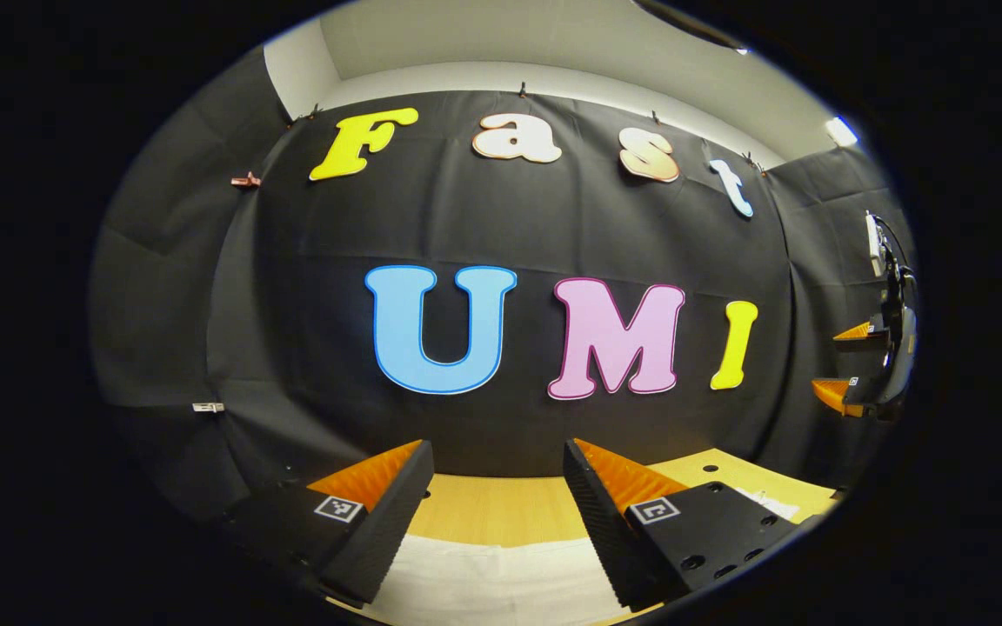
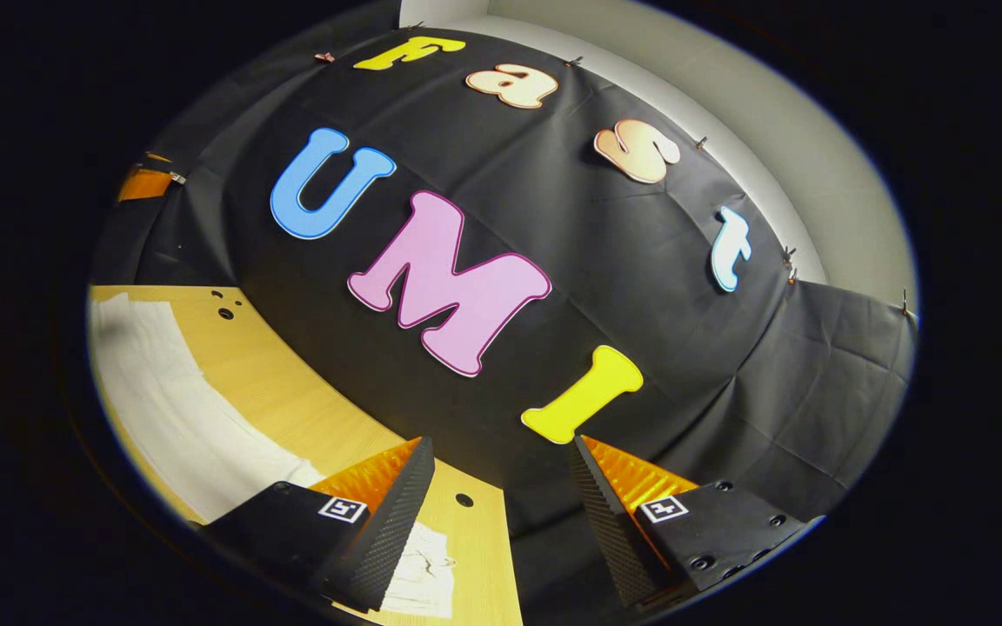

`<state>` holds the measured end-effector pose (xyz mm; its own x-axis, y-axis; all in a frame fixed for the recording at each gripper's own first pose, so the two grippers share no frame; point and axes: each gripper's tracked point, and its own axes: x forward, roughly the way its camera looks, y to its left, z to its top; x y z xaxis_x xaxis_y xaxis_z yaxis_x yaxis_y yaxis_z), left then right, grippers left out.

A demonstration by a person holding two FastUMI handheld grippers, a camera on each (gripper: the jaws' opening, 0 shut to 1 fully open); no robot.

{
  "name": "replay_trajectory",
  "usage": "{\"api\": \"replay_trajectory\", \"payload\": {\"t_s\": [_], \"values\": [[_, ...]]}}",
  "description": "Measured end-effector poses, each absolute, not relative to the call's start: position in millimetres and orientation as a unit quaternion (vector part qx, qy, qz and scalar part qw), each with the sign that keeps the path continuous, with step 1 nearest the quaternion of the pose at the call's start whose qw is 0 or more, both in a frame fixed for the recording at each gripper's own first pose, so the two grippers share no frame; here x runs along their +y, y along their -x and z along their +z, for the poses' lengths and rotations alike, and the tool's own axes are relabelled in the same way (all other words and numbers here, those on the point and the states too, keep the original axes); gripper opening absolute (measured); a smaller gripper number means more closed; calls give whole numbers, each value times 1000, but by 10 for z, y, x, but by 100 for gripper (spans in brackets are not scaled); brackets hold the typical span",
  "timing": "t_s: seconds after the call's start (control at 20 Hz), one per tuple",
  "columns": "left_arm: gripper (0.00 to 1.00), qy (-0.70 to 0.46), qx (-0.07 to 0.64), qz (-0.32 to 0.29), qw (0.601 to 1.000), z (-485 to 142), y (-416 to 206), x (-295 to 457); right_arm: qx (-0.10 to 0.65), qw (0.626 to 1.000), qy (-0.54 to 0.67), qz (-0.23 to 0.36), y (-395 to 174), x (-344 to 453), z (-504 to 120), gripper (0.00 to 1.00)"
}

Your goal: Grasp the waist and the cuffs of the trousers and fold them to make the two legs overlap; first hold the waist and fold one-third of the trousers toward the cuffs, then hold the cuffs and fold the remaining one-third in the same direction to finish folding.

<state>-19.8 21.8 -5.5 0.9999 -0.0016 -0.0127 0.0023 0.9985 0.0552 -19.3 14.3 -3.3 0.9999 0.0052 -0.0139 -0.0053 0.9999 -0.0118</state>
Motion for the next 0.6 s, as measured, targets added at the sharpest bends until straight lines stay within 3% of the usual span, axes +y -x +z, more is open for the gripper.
{"api": "replay_trajectory", "payload": {"t_s": [0.6], "values": [[95, -88, 25, -34, 995, -366, 557, 512, 17, 998, 46, 24, 533, 590, -146, 97]]}}
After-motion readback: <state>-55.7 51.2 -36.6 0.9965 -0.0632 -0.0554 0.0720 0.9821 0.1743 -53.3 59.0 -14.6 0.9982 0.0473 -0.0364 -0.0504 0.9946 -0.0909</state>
